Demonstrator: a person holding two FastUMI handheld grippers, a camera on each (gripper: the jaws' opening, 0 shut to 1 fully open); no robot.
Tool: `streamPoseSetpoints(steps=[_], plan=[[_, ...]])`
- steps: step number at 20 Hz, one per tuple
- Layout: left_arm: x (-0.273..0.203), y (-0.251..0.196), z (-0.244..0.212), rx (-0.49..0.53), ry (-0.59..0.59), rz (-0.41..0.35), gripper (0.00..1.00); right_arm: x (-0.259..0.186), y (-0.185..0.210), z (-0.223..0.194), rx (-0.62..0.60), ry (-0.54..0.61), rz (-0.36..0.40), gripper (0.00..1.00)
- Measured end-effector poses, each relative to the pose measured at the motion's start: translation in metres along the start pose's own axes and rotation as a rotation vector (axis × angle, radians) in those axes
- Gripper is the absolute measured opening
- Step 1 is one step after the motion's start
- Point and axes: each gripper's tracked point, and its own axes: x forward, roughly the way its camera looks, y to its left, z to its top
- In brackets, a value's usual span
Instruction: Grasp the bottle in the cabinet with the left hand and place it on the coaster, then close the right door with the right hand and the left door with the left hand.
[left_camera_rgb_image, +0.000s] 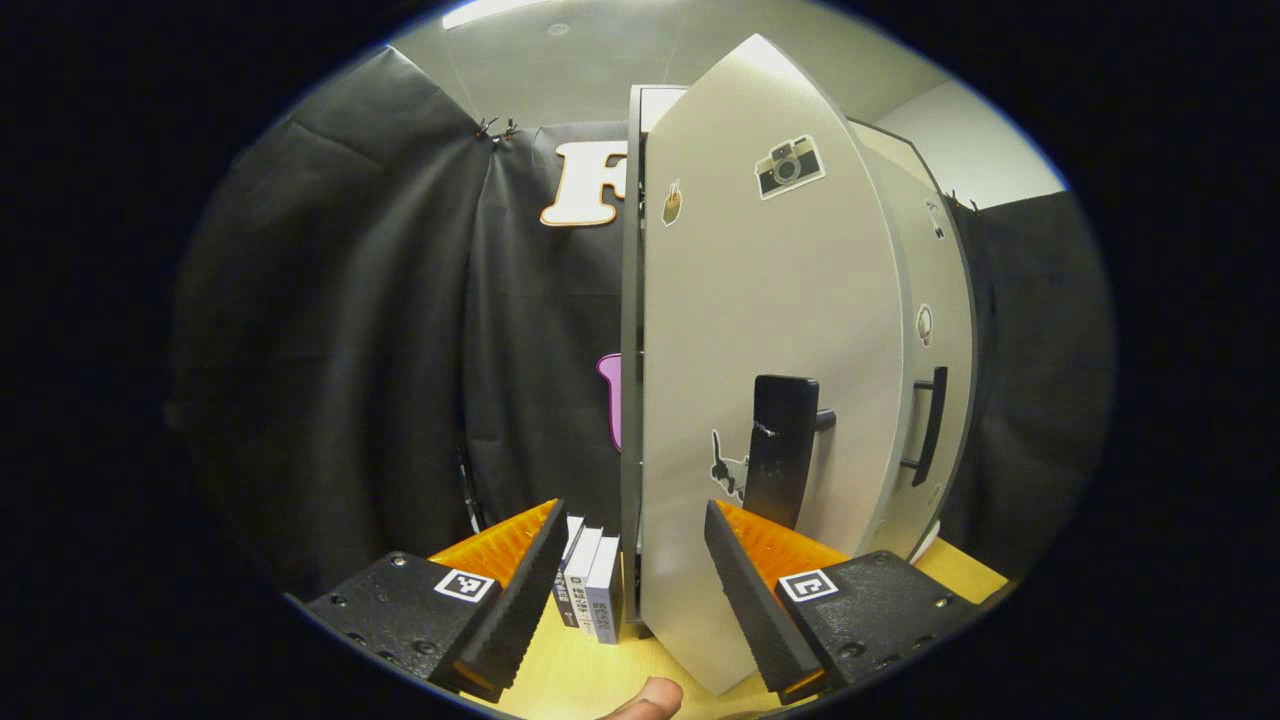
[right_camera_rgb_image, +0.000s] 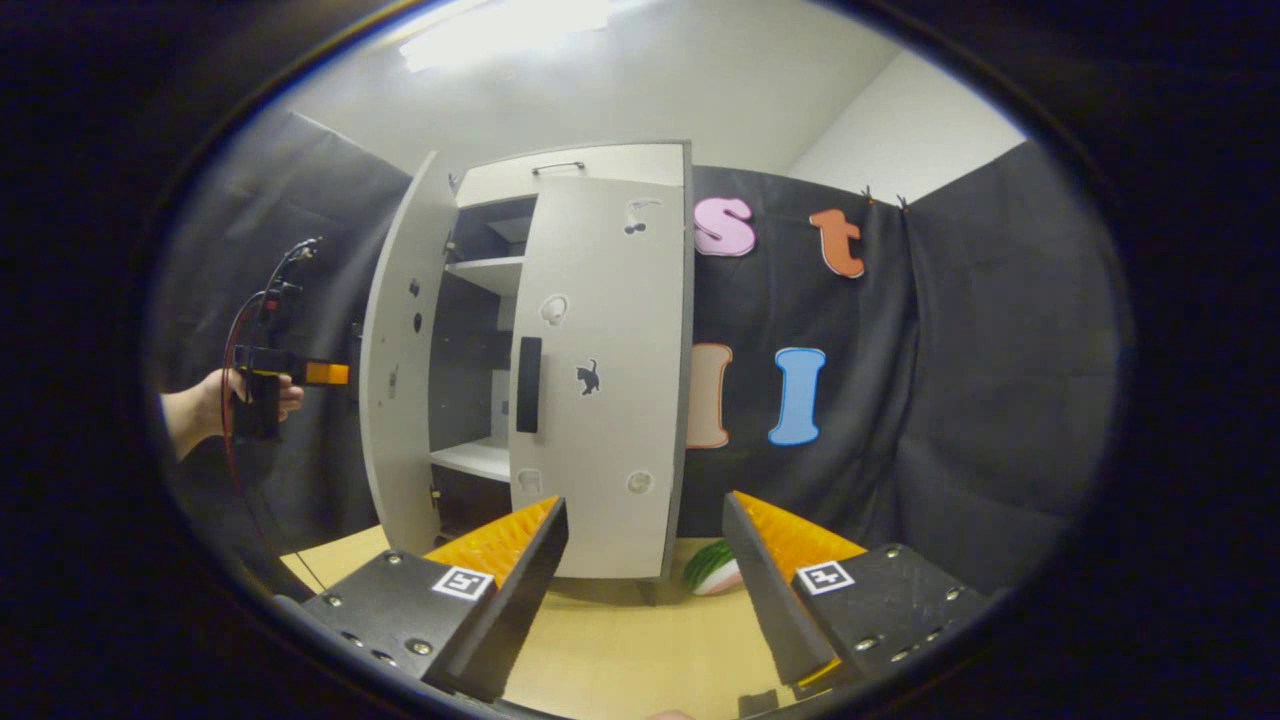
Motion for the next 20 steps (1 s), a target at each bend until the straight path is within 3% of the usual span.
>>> streamPoseSetpoints(steps=[10,15,18,20], plan=[[0.009,-0.039,0.006,0.000,-0.025,-0.025,0.85,0.019,0.001,-0.010,0.024,0.002,0.030,0.92],[0.012,-0.070,0.017,-0.017,-0.035,-0.040,0.92,0.011,0.002,-0.010,0.046,0.006,0.032,0.92],[-0.004,-0.084,0.025,-0.011,-0.048,-0.005,0.93,0.001,0.005,-0.003,0.032,-0.009,0.032,0.95],[-0.021,-0.100,0.032,-0.037,-0.057,-0.027,0.93,-0.012,0.012,0.005,0.042,-0.023,0.047,0.95]])
